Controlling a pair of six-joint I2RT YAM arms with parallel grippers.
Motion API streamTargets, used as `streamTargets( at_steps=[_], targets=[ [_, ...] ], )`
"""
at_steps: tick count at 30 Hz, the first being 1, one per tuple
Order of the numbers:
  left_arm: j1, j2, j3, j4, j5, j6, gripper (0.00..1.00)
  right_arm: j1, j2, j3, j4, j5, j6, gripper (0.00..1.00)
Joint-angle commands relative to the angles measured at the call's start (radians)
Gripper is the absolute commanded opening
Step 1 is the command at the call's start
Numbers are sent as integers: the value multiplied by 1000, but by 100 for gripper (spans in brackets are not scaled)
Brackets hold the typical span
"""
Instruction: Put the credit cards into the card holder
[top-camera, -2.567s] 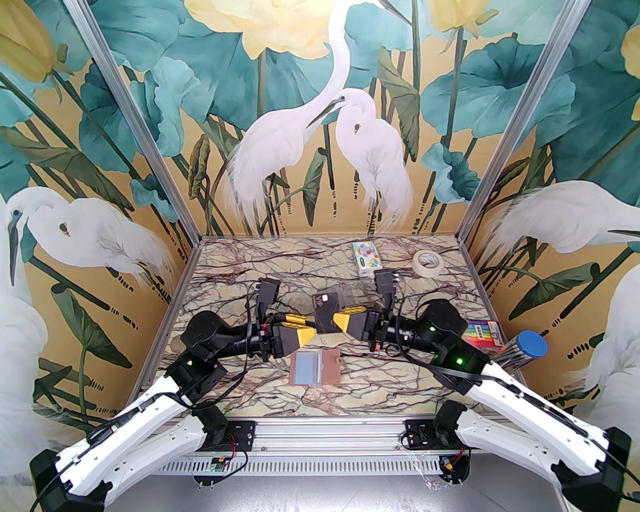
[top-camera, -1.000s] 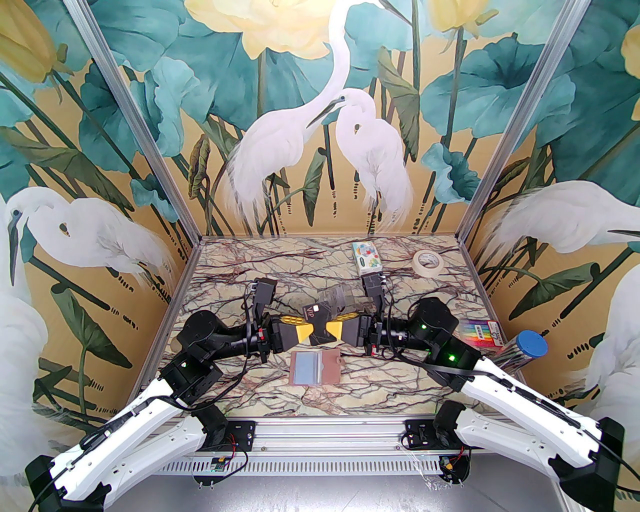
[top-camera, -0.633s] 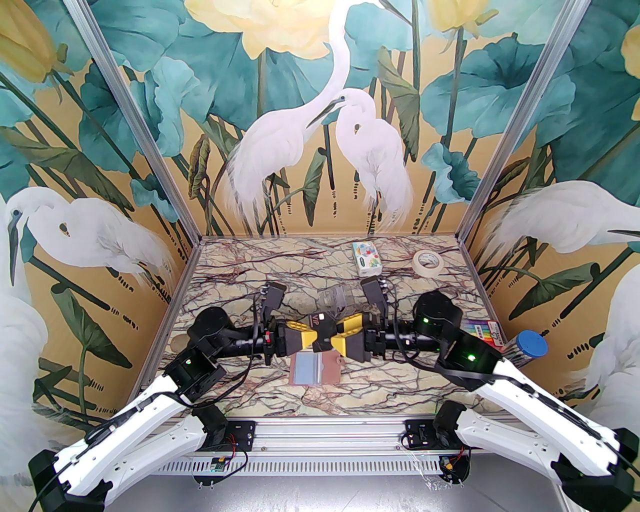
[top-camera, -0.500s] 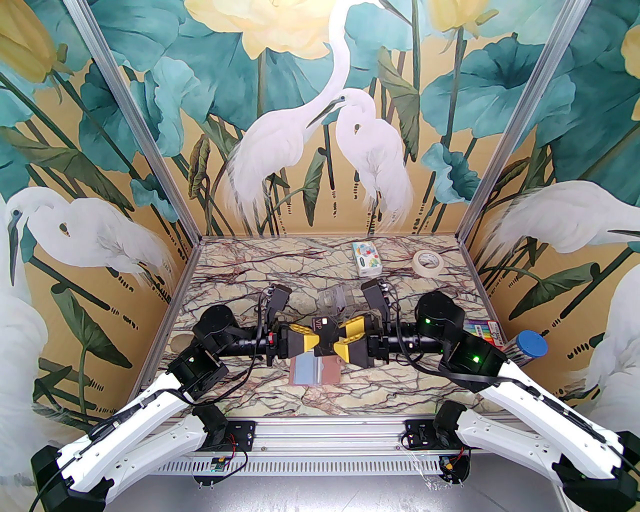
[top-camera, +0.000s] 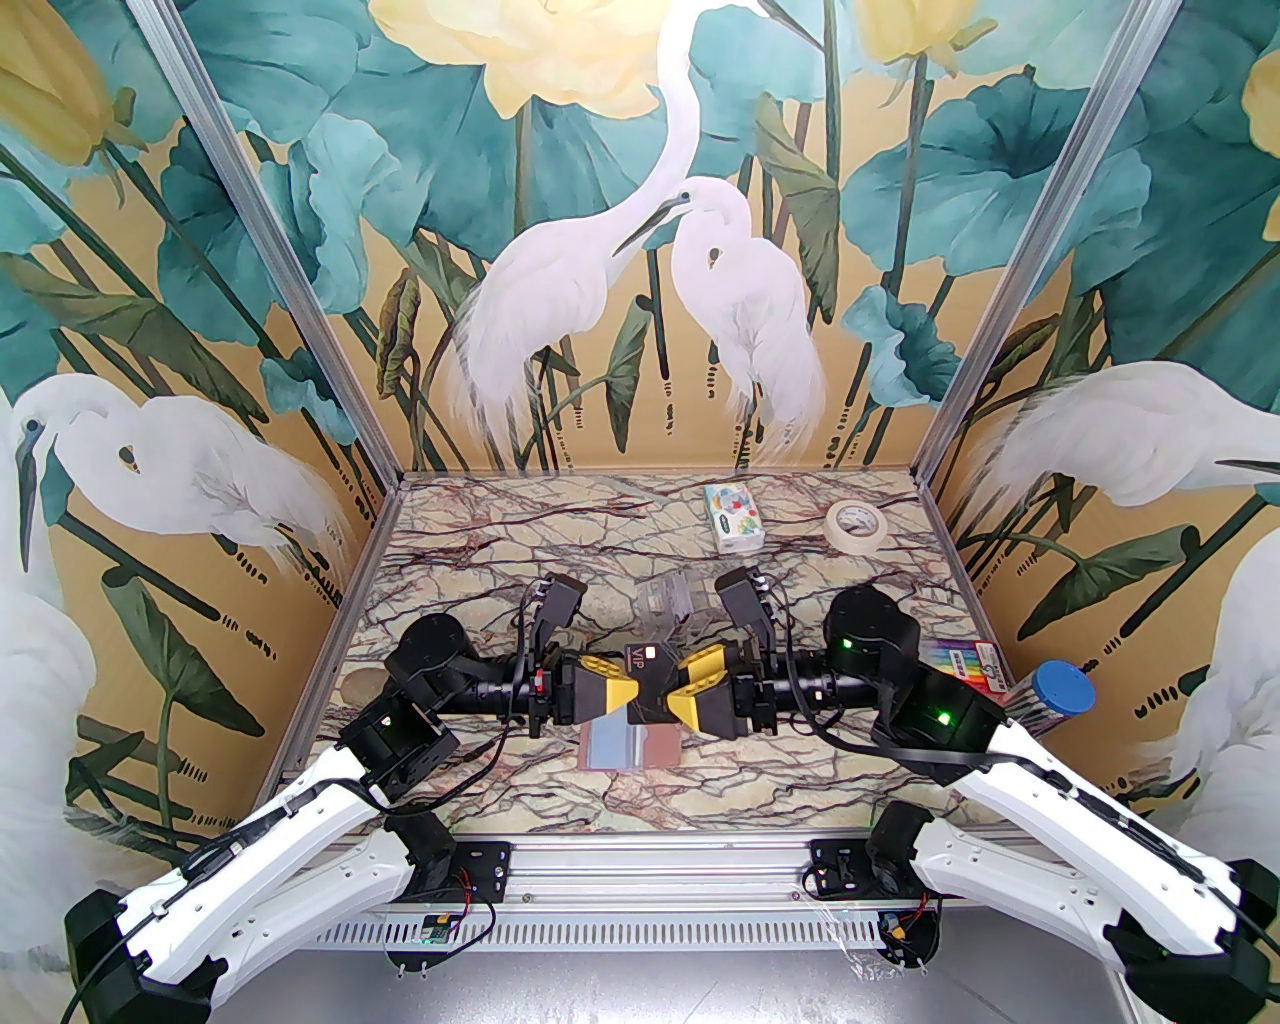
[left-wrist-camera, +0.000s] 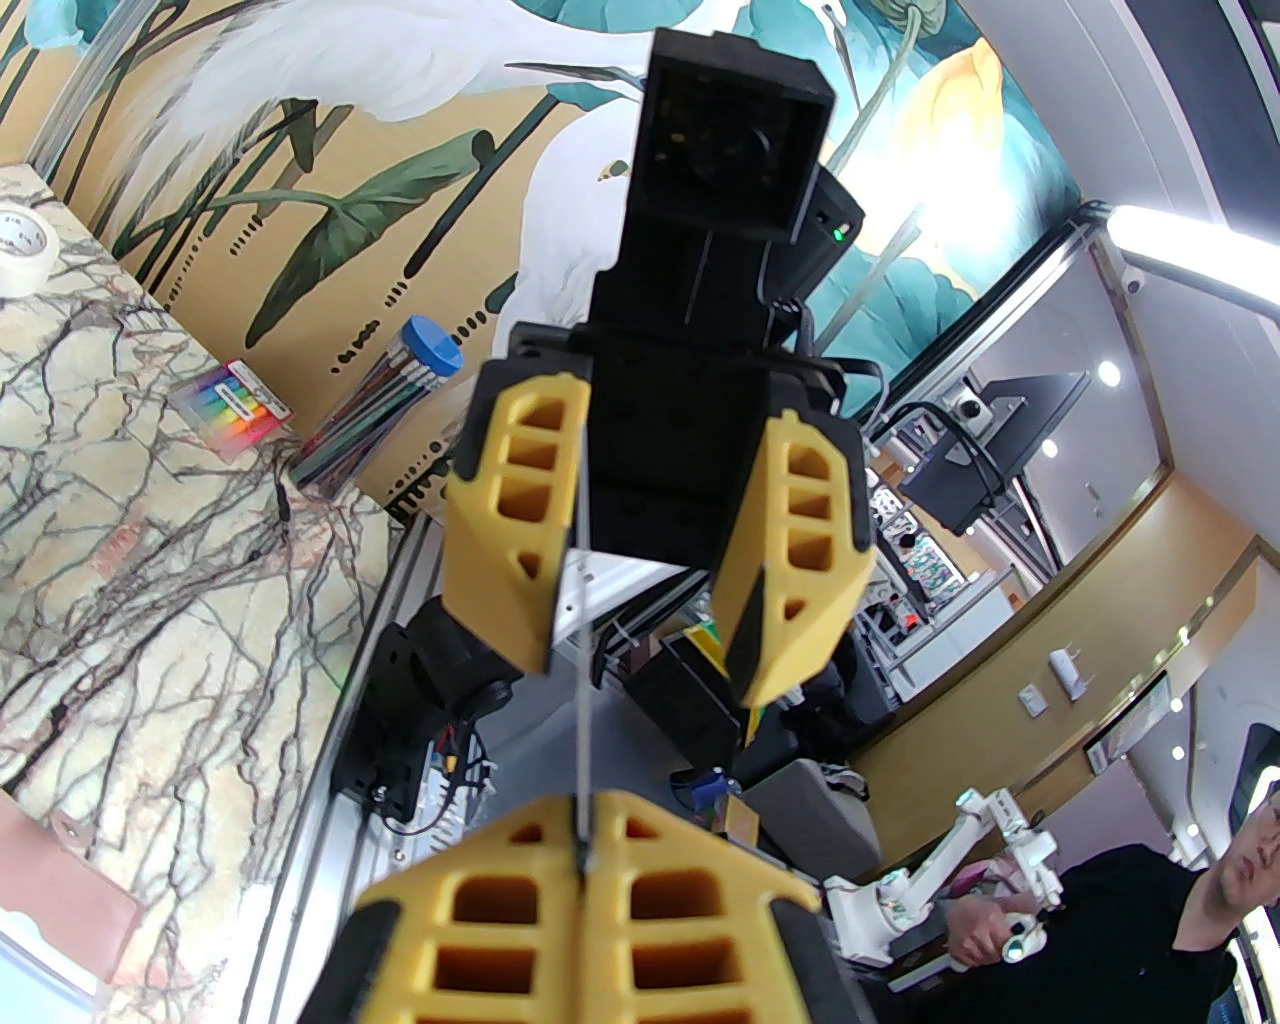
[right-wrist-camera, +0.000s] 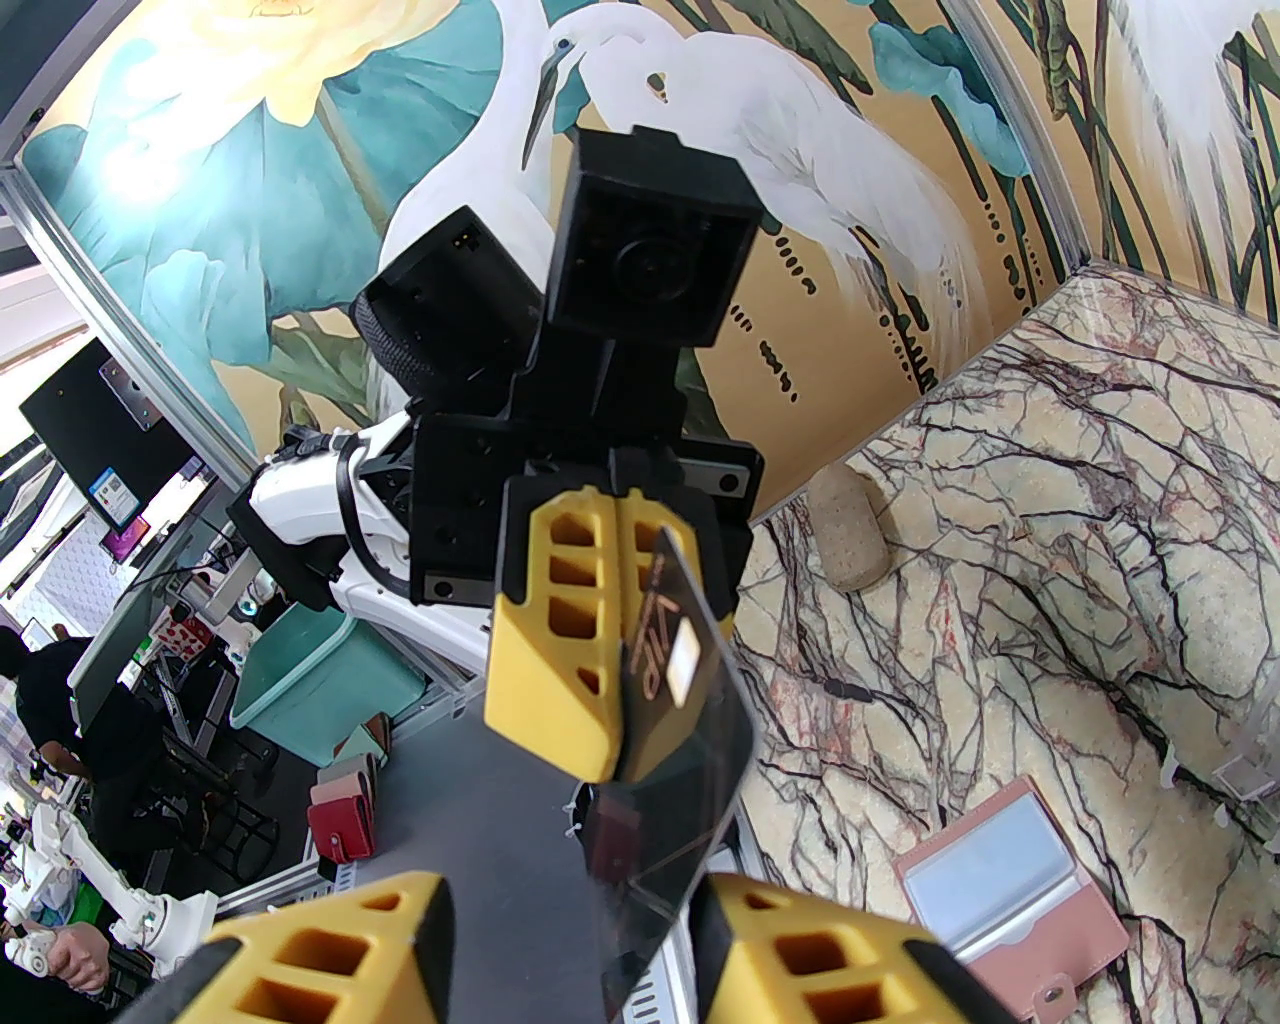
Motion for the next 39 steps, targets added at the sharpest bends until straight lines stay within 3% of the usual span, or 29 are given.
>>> streamTargets(
  at_steps=[1, 17, 34, 39],
  targets=[
    [-7, 2, -13, 46, 28, -19, 0, -2, 0, -12, 42, -23, 15, 37],
    [-8, 12, -11, 57, 34, -32, 0, -2, 14, -19, 69, -57, 32, 22],
    [-7, 22, -14, 68, 37, -41, 0, -1, 22, -26, 107, -59, 50, 18],
    [-7, 25, -17, 79, 39, -47, 0, -2, 20, -27, 108, -53, 48, 12]
  ],
)
